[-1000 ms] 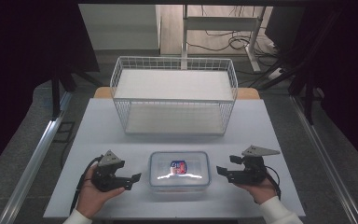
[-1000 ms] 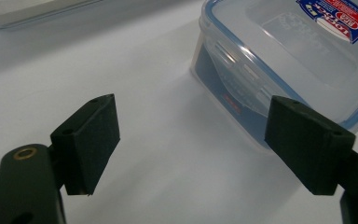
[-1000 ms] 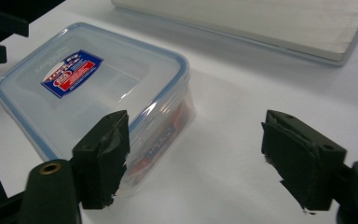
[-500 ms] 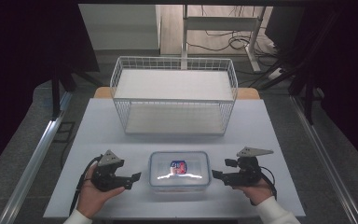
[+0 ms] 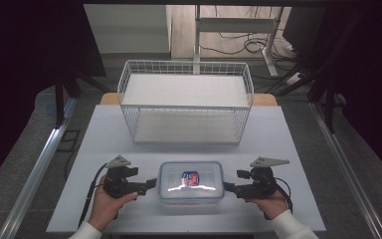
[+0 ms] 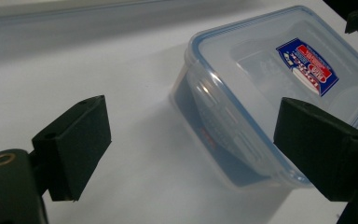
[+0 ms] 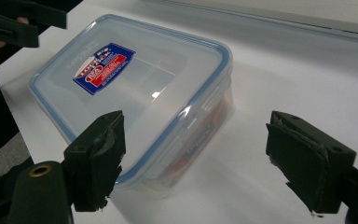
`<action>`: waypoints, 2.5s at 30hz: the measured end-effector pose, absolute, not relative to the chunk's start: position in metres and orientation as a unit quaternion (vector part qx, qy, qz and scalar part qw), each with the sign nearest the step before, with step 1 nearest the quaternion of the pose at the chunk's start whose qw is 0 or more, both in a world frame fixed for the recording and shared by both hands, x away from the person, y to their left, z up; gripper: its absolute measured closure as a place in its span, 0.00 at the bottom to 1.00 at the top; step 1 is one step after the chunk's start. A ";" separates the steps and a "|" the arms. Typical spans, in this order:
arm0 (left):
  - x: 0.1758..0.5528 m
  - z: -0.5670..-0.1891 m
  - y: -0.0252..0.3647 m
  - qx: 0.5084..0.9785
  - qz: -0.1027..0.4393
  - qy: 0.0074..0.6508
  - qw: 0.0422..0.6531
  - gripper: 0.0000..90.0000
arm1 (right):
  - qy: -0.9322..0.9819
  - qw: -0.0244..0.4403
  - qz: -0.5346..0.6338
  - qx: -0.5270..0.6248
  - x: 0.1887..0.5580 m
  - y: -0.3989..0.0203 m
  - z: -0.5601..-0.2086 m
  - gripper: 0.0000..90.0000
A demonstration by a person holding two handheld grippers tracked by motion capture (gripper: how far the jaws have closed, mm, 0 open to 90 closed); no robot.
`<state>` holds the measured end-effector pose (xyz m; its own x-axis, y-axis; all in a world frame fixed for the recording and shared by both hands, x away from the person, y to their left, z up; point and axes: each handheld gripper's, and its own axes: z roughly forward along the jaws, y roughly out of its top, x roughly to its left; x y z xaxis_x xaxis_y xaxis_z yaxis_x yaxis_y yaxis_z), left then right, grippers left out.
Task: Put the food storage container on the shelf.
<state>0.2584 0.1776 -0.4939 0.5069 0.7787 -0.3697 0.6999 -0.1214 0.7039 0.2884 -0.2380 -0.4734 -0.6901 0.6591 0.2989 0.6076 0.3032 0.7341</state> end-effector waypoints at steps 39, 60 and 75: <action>0.282 -0.520 0.152 0.720 -0.136 0.493 0.469 0.27 | 0.760 -0.152 0.438 0.457 0.320 -0.211 -0.510 0.21; 0.256 -0.506 0.161 0.703 -0.116 0.495 0.497 0.50 | 0.747 -0.126 0.461 0.462 0.293 -0.227 -0.487 0.56; 0.254 -0.502 0.160 0.701 -0.115 0.493 0.502 0.54 | 0.743 -0.121 0.464 0.466 0.290 -0.229 -0.482 0.57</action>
<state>0.2535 0.1599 -0.5024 0.4870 0.5758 -0.6567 0.8074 -0.0102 0.5899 0.2903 -0.2293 -0.4819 -0.5363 0.5806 0.6127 0.8054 0.1348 0.5772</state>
